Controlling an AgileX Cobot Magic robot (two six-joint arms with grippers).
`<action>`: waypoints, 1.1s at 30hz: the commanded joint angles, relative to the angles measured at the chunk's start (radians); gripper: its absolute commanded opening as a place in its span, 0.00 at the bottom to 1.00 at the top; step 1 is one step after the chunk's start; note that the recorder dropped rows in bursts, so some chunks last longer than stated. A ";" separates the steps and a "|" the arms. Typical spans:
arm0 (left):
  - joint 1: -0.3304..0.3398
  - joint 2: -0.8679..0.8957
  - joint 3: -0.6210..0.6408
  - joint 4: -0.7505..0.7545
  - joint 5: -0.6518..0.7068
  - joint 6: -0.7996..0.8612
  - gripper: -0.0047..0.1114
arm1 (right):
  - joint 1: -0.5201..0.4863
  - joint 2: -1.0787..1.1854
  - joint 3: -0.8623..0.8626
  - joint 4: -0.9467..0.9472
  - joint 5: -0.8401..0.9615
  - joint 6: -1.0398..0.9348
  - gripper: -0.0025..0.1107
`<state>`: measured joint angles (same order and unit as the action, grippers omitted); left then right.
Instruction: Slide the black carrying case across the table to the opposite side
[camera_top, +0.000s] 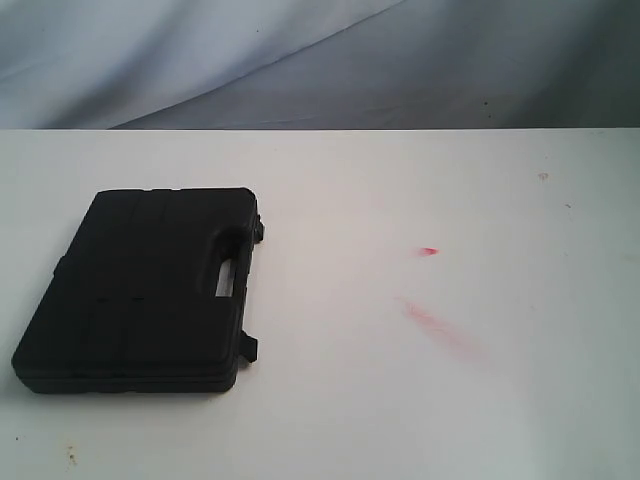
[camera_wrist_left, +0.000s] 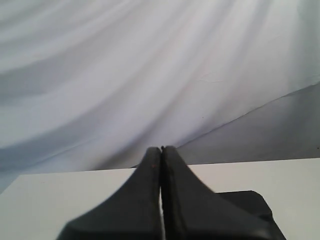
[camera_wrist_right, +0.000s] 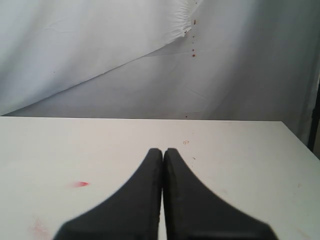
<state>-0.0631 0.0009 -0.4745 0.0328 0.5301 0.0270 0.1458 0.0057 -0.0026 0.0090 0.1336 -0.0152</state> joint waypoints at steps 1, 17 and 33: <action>-0.006 -0.001 -0.009 -0.022 0.016 -0.003 0.04 | -0.006 -0.006 0.003 0.003 -0.011 0.000 0.02; -0.006 -0.001 -0.007 -0.059 0.030 -0.003 0.04 | -0.006 -0.006 0.003 0.003 -0.011 0.000 0.02; -0.006 -0.001 -0.007 -0.109 0.027 -0.011 0.04 | -0.006 -0.006 0.003 0.003 -0.011 0.000 0.02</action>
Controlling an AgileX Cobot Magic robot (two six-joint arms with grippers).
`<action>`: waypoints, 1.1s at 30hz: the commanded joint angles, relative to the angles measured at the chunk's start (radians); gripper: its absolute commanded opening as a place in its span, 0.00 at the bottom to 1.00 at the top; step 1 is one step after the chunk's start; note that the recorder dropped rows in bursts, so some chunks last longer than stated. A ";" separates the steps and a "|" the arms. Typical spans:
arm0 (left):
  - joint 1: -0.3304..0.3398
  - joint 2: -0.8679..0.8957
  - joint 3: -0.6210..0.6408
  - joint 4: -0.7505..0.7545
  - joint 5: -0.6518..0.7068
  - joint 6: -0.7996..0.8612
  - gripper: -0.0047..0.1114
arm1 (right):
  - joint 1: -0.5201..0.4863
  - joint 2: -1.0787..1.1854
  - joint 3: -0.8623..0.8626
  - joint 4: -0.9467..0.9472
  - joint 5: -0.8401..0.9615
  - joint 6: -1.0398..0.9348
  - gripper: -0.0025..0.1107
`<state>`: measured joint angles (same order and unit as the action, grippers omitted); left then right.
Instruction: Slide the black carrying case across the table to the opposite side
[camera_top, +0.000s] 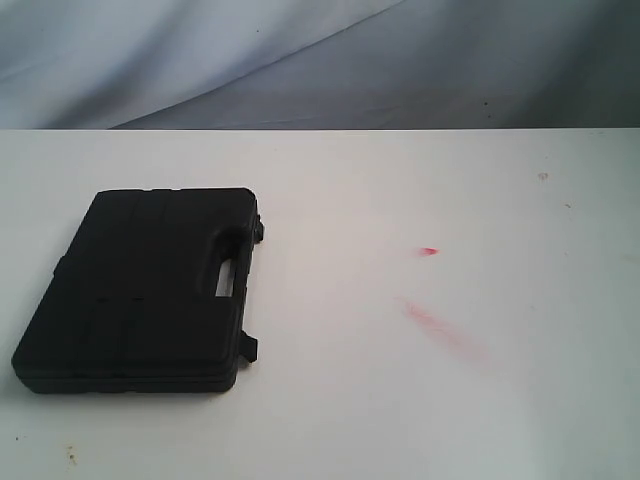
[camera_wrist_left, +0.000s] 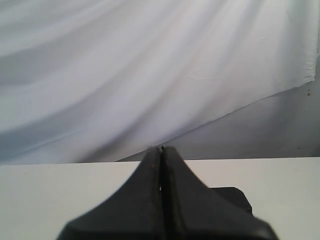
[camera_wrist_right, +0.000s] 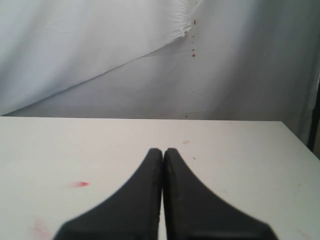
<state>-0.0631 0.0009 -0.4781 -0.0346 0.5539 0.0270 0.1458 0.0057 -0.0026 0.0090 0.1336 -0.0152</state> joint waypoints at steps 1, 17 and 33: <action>-0.006 -0.001 -0.004 -0.053 0.010 -0.011 0.04 | -0.006 -0.006 0.003 0.003 -0.011 0.000 0.02; -0.006 -0.001 -0.006 -0.060 0.080 0.007 0.04 | -0.006 -0.006 0.003 0.003 -0.011 0.000 0.02; -0.006 0.126 -0.090 -0.061 0.034 0.060 0.04 | -0.006 -0.006 0.003 0.003 -0.011 0.000 0.02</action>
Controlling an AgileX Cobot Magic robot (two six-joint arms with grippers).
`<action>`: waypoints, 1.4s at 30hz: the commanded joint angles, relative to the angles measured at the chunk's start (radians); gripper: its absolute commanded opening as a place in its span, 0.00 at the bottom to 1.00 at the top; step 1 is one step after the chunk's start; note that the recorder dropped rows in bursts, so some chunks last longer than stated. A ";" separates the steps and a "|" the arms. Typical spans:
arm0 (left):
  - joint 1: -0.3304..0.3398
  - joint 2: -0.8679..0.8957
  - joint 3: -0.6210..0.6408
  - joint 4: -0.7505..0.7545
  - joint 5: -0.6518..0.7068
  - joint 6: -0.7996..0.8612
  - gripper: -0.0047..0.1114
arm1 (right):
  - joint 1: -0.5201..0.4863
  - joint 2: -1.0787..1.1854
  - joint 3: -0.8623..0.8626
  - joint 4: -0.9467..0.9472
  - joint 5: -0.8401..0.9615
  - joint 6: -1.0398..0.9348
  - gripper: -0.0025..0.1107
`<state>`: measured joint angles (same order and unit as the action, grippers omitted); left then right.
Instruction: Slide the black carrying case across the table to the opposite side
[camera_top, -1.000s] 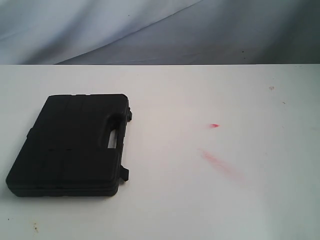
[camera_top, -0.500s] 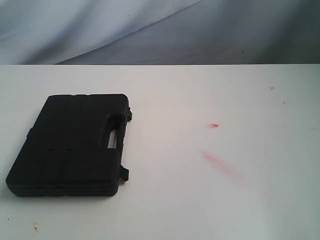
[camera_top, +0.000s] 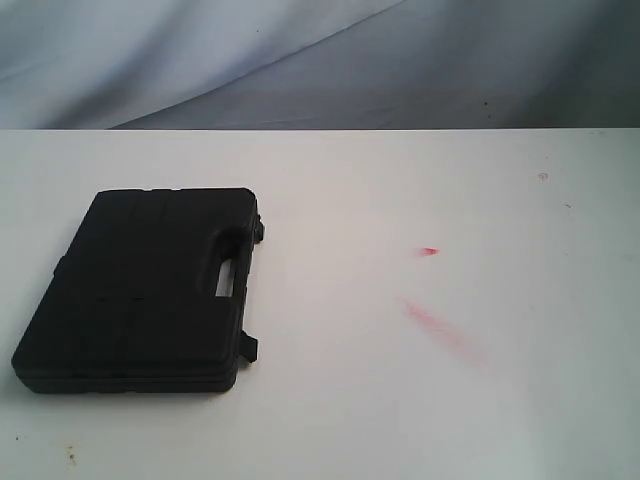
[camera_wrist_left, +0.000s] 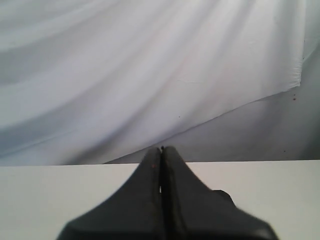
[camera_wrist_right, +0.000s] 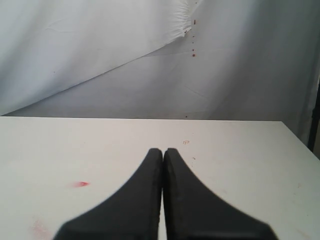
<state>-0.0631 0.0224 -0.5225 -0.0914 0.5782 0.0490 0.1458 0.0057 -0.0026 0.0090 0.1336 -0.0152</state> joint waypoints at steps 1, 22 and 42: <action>-0.006 0.149 -0.063 -0.004 0.019 0.040 0.04 | -0.006 -0.006 0.003 0.003 -0.011 0.000 0.02; -0.095 1.122 -0.478 -0.083 -0.008 0.021 0.04 | -0.006 -0.006 0.003 0.003 -0.011 0.000 0.02; -0.220 1.605 -1.016 0.172 0.643 -0.202 0.04 | -0.006 -0.006 0.003 0.003 -0.011 0.000 0.02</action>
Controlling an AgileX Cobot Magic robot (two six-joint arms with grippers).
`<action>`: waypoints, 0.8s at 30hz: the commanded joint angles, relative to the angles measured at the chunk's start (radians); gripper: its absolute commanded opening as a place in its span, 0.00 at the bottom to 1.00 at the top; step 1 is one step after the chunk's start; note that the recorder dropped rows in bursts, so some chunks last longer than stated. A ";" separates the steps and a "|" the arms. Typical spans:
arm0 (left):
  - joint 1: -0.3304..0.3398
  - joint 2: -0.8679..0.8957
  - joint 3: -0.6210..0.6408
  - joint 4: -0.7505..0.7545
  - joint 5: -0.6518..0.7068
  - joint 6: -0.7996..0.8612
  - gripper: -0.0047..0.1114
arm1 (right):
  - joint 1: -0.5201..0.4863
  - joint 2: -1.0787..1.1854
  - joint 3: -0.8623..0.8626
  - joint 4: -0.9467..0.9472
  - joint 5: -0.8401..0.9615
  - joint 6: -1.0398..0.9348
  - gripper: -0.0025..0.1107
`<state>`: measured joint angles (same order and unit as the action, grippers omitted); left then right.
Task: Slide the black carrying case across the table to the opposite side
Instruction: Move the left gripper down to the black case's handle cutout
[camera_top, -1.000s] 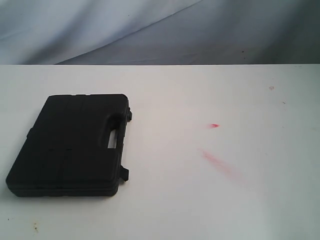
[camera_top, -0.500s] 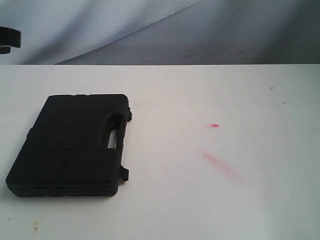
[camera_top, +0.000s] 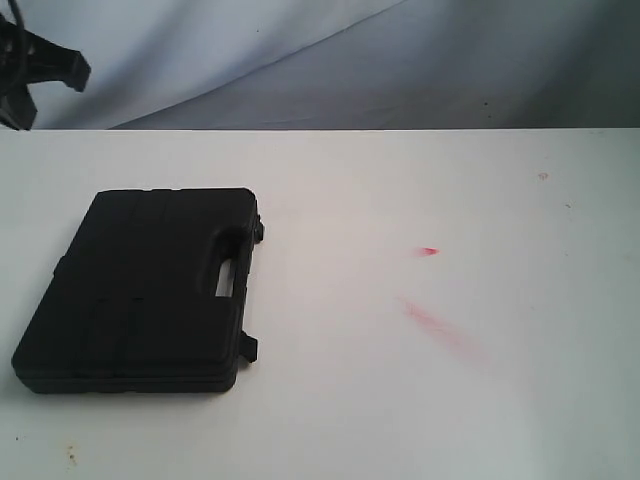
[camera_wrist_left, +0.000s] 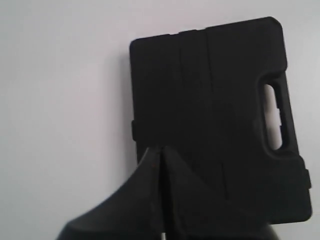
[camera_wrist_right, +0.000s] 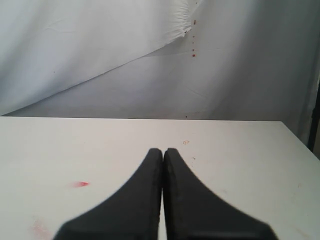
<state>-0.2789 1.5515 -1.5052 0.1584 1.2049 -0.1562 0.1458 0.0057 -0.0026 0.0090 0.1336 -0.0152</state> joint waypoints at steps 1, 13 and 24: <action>-0.005 0.097 -0.035 -0.098 0.016 0.004 0.04 | -0.006 -0.006 0.003 0.003 -0.011 0.000 0.02; -0.062 0.299 -0.035 -0.204 0.013 -0.023 0.04 | -0.006 -0.006 0.003 0.003 -0.011 0.000 0.02; -0.174 0.466 -0.039 -0.202 -0.207 -0.148 0.04 | -0.006 -0.006 0.003 0.003 -0.011 0.000 0.02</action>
<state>-0.4447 1.9914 -1.5340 -0.0445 1.0380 -0.2564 0.1458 0.0057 -0.0026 0.0090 0.1336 -0.0152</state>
